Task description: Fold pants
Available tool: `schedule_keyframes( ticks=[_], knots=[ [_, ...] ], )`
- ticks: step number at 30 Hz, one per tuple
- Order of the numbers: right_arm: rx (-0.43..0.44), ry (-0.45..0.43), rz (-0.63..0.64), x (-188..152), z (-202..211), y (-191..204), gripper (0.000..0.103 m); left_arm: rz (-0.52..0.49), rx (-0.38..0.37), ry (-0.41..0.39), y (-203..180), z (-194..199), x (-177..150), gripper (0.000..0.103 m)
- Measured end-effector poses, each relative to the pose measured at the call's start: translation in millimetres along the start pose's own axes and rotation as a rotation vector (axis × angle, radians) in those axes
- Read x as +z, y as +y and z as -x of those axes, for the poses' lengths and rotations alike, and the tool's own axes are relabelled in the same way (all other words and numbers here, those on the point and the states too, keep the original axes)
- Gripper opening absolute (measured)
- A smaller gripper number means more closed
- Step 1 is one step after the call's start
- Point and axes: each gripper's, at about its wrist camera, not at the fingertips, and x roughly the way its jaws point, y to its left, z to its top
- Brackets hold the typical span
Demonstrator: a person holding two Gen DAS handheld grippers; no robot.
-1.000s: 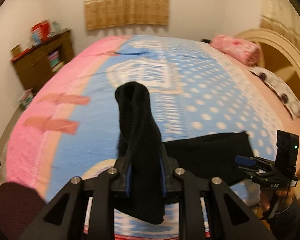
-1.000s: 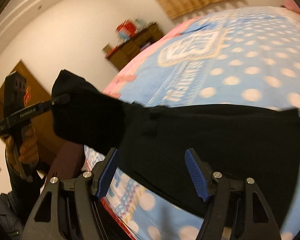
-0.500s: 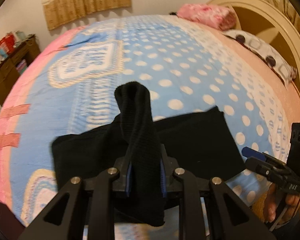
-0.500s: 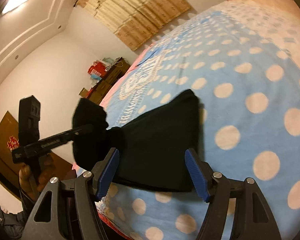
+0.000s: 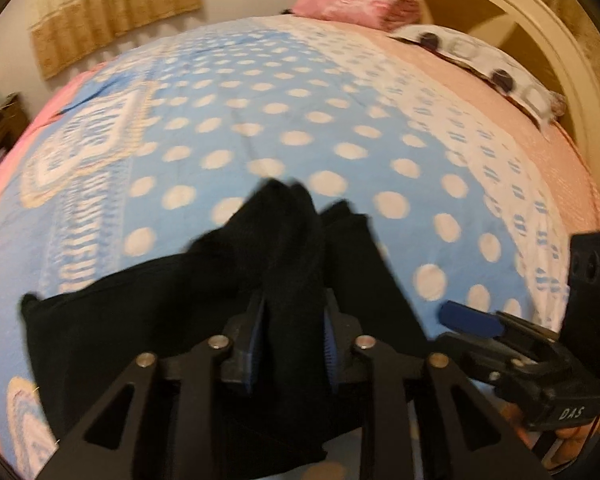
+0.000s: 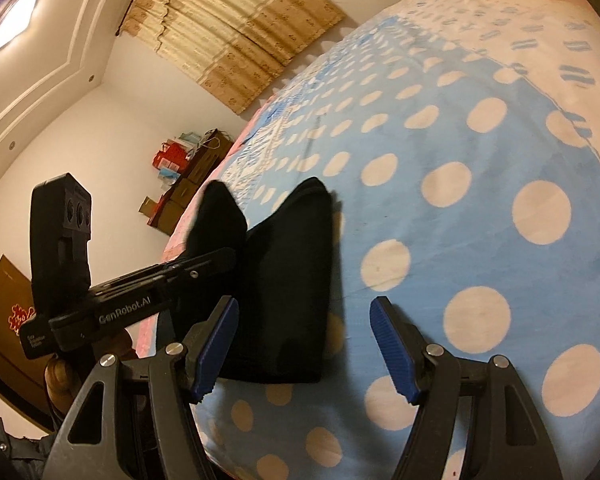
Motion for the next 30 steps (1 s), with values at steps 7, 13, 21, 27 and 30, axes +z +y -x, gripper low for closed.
schedule_keyframes(
  ticks=[7,13,21,27,30],
  knots=[
    [-0.045,-0.097,-0.039,3.3,22.3,-7.2,0.069,-0.001,-0.154,-0.114,4.9,43.7,-3.8,0.062],
    [-0.104,-0.188,0.026,16.0,38.4,15.9,0.069,0.058,0.008,-0.176,68.3,71.4,-30.8,0.071],
    [-0.017,0.010,0.133,17.8,-25.6,76.1,0.069,0.237,0.128,-0.086,147.8,52.9,-82.6,0.071],
    [-0.111,0.044,0.203,7.5,-26.9,74.6,0.014,0.234,0.100,-0.081,152.1,47.5,-94.8,0.071],
    [-0.124,0.046,0.192,7.2,-18.0,60.3,0.013,0.217,0.089,-0.079,148.4,42.5,-95.0,0.071]
  ],
)
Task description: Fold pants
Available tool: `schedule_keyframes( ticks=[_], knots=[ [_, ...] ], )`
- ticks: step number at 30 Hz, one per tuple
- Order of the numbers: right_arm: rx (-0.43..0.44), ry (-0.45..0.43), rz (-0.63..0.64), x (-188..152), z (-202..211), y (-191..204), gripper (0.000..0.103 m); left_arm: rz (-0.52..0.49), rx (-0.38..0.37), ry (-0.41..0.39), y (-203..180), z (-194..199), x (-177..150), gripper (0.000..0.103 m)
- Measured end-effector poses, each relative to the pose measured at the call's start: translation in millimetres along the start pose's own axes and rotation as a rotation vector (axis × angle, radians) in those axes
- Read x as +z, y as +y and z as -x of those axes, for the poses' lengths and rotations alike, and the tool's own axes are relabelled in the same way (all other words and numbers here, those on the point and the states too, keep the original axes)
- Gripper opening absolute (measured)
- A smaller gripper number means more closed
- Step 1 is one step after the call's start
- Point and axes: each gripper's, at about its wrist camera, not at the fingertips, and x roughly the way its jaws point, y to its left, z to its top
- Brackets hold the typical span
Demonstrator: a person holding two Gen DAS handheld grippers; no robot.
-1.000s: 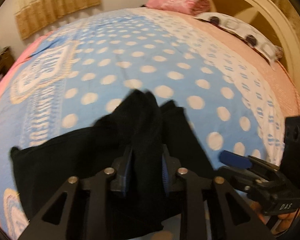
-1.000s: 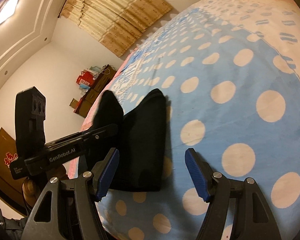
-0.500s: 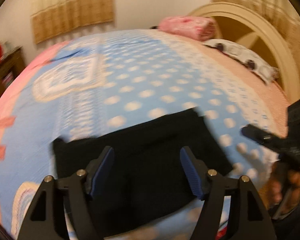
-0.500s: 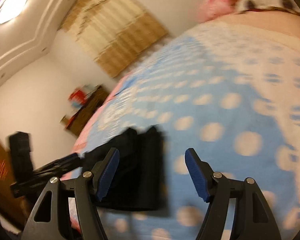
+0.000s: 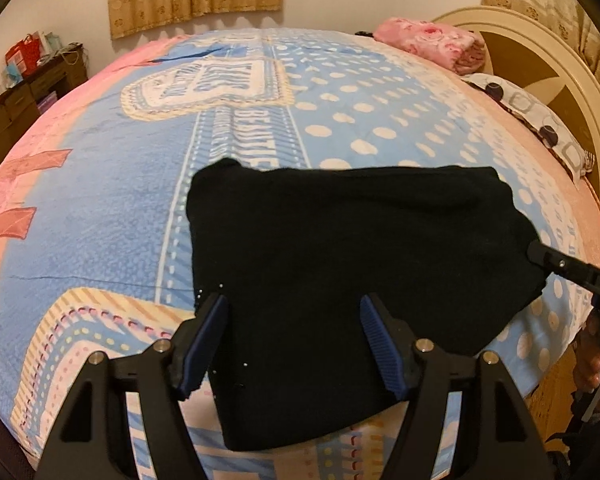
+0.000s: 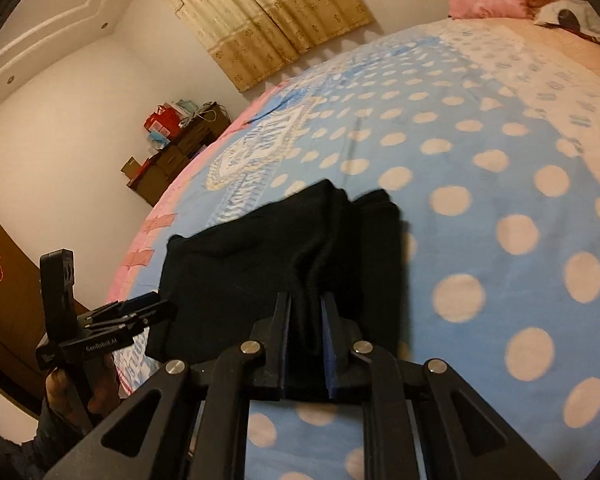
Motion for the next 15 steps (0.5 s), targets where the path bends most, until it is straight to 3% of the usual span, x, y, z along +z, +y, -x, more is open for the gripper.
schedule_keyframes(
  ticks=[3,5,9,12,14,15],
  knots=[
    [-0.036,0.033,0.003,-10.3,-16.4,-14.1,0.013,-0.003,0.003,0.013,0.1,-7.0,-2.0,0.071],
    [-0.001,0.017,-0.021,-12.2,-18.3,-22.2,0.013,0.000,-0.002,0.010,2.1,-6.7,-3.1,0.072],
    [-0.022,0.042,-0.003,-7.4,-15.5,-16.1,0.013,0.002,0.000,0.008,2.1,-6.6,-4.0,0.073],
    [-0.094,-0.011,0.016,-0.5,-1.0,-6.0,0.025,0.001,0.011,0.006,1.8,-6.1,-5.5,0.073],
    [-0.149,-0.106,0.055,4.7,14.8,8.0,0.049,0.003,0.012,0.007,1.6,-6.1,-5.3,0.073],
    [-0.132,-0.150,0.069,7.6,21.3,16.8,0.055,0.004,0.013,0.007,1.6,-6.0,-5.5,0.073]
  ],
)
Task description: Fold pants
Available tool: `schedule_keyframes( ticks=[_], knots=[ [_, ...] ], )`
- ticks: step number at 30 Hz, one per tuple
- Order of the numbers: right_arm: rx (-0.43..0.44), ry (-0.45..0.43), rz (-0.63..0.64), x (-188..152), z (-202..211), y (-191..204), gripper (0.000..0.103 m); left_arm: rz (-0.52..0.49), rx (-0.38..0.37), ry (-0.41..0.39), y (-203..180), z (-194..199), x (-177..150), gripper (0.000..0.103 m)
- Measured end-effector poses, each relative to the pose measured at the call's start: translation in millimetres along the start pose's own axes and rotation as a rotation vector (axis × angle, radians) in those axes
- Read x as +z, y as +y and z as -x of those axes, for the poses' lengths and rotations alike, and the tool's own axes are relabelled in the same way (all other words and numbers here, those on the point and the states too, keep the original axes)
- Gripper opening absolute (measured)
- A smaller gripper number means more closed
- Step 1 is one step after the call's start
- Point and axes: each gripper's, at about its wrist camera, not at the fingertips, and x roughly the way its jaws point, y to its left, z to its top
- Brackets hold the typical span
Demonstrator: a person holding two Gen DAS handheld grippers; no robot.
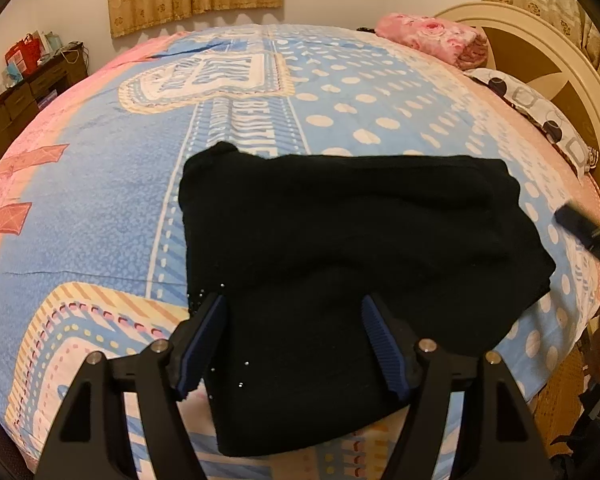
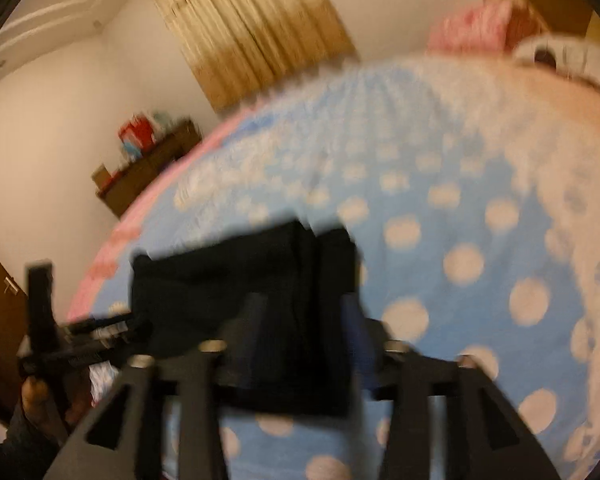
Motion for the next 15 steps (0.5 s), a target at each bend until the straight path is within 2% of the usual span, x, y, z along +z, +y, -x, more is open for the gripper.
schedule_keyframes(
  ticks=[1,2,7,11,15],
  knots=[
    [0.026,-0.025,0.012,3.6,2.8,7.9,0.060,0.000,0.002,0.000,-0.1,0.0,-0.1,0.073],
    [0.043,-0.031,0.029,6.0,1.9,15.3,0.061,-0.001,0.004,-0.001,-0.5,-0.2,-0.1,0.073],
    [0.097,0.036,0.146,7.2,-35.2,49.1,0.061,-0.005,0.015,-0.005,-2.5,-2.2,-1.3,0.075],
    [0.065,0.135,0.140,2.7,-65.2,41.6,0.061,-0.005,0.015,-0.005,-2.1,-2.6,-1.6,0.077],
    [0.086,0.125,0.165,-4.2,-60.3,36.0,0.061,-0.011,0.029,-0.013,0.7,4.4,1.4,0.077]
  ],
)
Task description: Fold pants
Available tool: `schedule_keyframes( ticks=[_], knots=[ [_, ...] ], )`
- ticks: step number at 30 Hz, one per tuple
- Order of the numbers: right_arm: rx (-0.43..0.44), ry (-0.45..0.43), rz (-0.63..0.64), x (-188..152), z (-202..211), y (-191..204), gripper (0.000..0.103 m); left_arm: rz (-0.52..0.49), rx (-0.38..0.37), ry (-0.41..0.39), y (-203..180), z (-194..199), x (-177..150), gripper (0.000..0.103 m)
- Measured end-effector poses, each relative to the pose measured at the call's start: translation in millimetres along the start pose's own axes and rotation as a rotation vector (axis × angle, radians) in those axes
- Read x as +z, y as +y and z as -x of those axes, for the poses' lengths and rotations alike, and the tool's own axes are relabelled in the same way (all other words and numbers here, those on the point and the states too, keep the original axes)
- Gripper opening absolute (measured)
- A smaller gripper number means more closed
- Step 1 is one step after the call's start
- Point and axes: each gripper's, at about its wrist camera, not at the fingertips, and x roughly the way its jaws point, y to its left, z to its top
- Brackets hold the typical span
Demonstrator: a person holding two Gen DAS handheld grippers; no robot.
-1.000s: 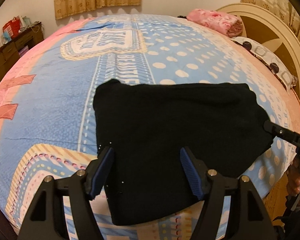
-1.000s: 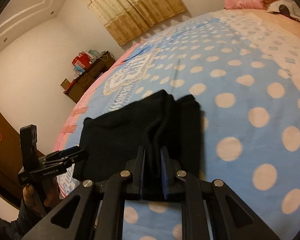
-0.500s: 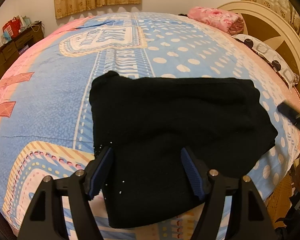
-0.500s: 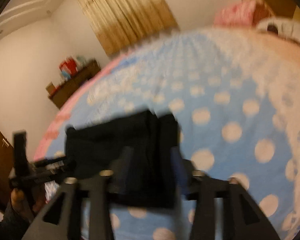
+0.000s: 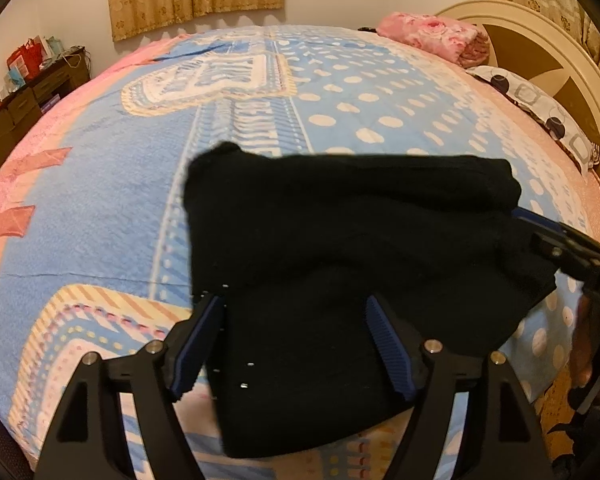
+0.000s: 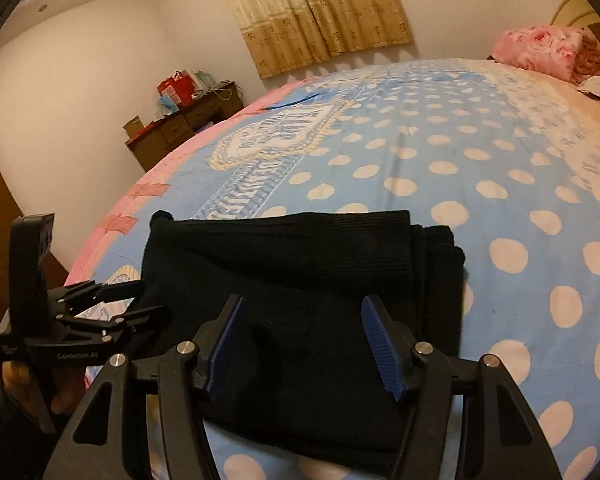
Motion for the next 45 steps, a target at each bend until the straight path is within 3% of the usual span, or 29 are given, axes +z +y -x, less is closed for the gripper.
schedule_keyframes(
  ticks=[2,3,5,6,10,16,22,24,26,29,33,36,40,45],
  knots=[
    [-0.004,-0.037,-0.014,0.2,16.1,-1.7,0.062,0.012,0.045,-0.039,11.7,8.0,2.7,0.079],
    [-0.030,-0.067,-0.018,0.3,24.7,-4.4,0.066,0.018,0.065,-0.045,18.6,8.6,3.7,0.085],
    [-0.085,-0.108,-0.043,1.3,38.7,-15.9,0.079,0.068,0.066,-0.030,36.9,3.7,5.0,0.089],
    [-0.090,-0.103,-0.061,1.6,39.2,-21.9,0.079,0.092,0.059,-0.016,43.3,0.0,4.6,0.089],
    [-0.093,-0.060,-0.150,-1.9,33.2,-49.8,0.079,0.159,-0.011,0.027,56.7,-14.3,2.0,0.089],
    [-0.005,0.002,-0.222,-9.2,12.5,-62.9,0.079,0.211,-0.080,0.042,61.8,-24.0,3.3,0.093],
    [-0.034,0.001,-0.153,-9.5,3.3,-50.5,0.079,0.173,-0.046,0.015,49.0,-25.6,4.8,0.094],
    [-0.036,0.007,-0.127,-9.9,2.4,-46.0,0.065,0.169,-0.036,0.010,47.4,-25.5,5.0,0.093],
    [-0.024,0.004,-0.135,-10.7,3.3,-46.0,0.055,0.166,-0.033,0.006,46.3,-25.3,4.4,0.089],
    [-0.010,0.003,-0.145,-11.5,1.0,-49.3,0.055,0.176,-0.055,0.014,46.5,-25.9,5.2,0.083],
    [0.044,0.001,-0.212,-10.4,-3.1,-62.2,0.053,0.146,-0.105,0.005,36.5,-21.8,5.1,0.049],
    [0.055,-0.002,-0.212,-10.5,-1.0,-58.9,0.036,0.092,-0.071,-0.004,24.4,-16.9,6.8,0.027],
    [0.056,-0.014,-0.202,-9.5,4.7,-52.6,0.031,0.053,-0.024,-0.019,16.7,-9.8,6.7,0.018],
    [0.072,-0.029,-0.147,5.5,18.1,-36.1,0.029,0.036,0.000,-0.047,18.5,6.7,7.3,0.017]
  ],
)
